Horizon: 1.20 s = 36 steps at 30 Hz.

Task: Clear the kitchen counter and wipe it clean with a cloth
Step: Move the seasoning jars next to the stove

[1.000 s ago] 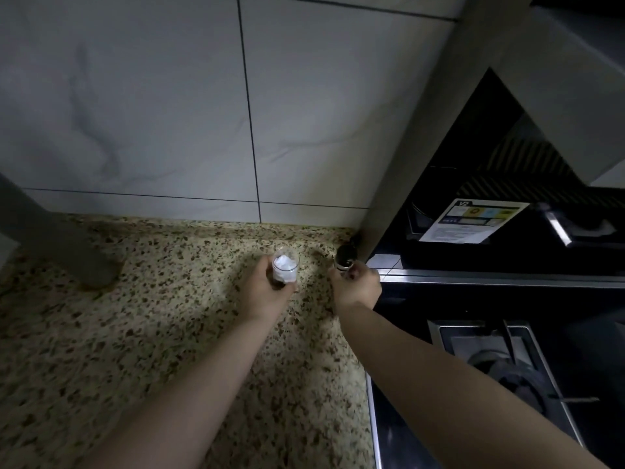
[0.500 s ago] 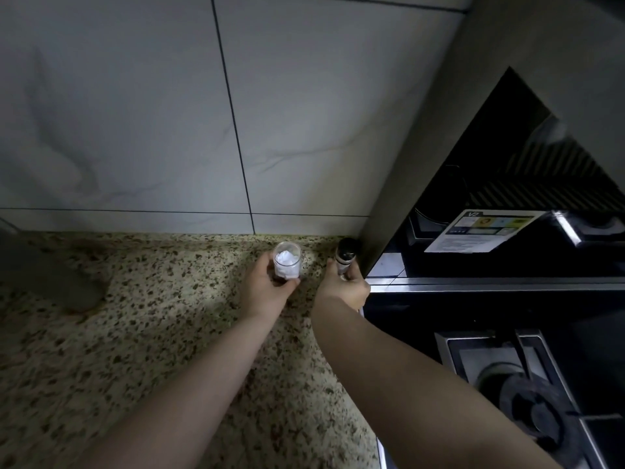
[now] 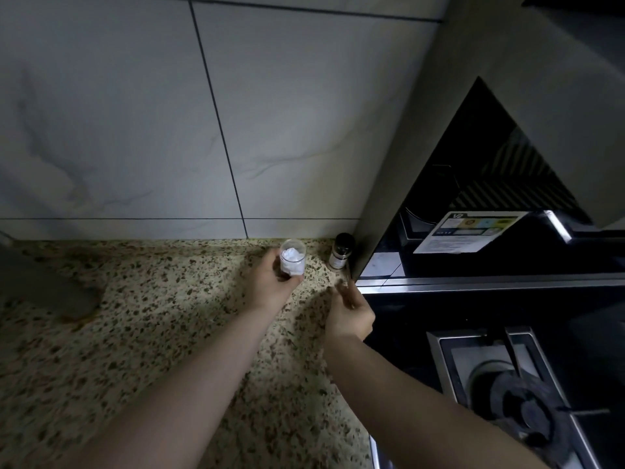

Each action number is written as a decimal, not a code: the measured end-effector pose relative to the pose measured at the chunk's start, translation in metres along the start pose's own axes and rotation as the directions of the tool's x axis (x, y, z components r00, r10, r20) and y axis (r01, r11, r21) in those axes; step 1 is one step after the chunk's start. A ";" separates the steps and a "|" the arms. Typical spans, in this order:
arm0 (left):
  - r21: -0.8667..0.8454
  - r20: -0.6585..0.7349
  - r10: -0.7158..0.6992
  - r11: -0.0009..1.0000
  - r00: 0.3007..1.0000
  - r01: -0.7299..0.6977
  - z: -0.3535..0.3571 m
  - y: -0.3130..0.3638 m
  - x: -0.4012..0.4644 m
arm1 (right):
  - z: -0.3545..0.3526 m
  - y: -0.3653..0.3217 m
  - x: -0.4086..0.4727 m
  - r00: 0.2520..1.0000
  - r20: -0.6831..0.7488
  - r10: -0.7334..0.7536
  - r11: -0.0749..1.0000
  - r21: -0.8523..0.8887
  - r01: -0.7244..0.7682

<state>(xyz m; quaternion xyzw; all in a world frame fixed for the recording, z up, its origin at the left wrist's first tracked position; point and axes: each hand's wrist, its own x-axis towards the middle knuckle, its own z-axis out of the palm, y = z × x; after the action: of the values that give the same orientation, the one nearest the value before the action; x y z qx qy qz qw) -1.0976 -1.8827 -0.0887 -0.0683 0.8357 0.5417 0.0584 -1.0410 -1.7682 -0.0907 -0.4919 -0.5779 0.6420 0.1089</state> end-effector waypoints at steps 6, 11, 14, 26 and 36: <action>-0.004 -0.005 0.006 1.000 1.000 -0.006 0.028 0.017 0.010 | -0.040 0.008 0.005 0.977 0.186 -0.101 0.993 -0.040 0.111; 0.019 -0.023 -0.003 1.000 1.000 0.004 0.039 0.022 0.010 | -0.062 0.005 0.012 0.937 0.312 -0.155 0.981 -0.067 0.184; 0.076 -0.117 -0.023 0.997 0.993 0.032 0.035 0.021 -0.004 | -0.070 0.000 0.012 0.944 0.288 -0.161 0.977 -0.091 0.195; 0.030 0.148 -0.019 0.999 0.989 0.015 0.046 0.084 -0.094 | -0.155 -0.078 0.001 0.958 0.200 -0.206 0.963 -0.131 0.235; 0.062 0.435 0.237 0.955 0.869 -0.291 0.148 0.199 -0.157 | -0.308 -0.144 0.013 0.946 -0.049 -0.321 0.940 -0.138 0.312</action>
<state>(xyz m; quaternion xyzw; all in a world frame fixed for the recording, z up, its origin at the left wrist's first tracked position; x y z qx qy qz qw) -0.9754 -1.6594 0.0565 0.1694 0.8369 0.4928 0.1675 -0.8757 -1.5187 0.0712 -0.4212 -0.6854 0.5597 0.1991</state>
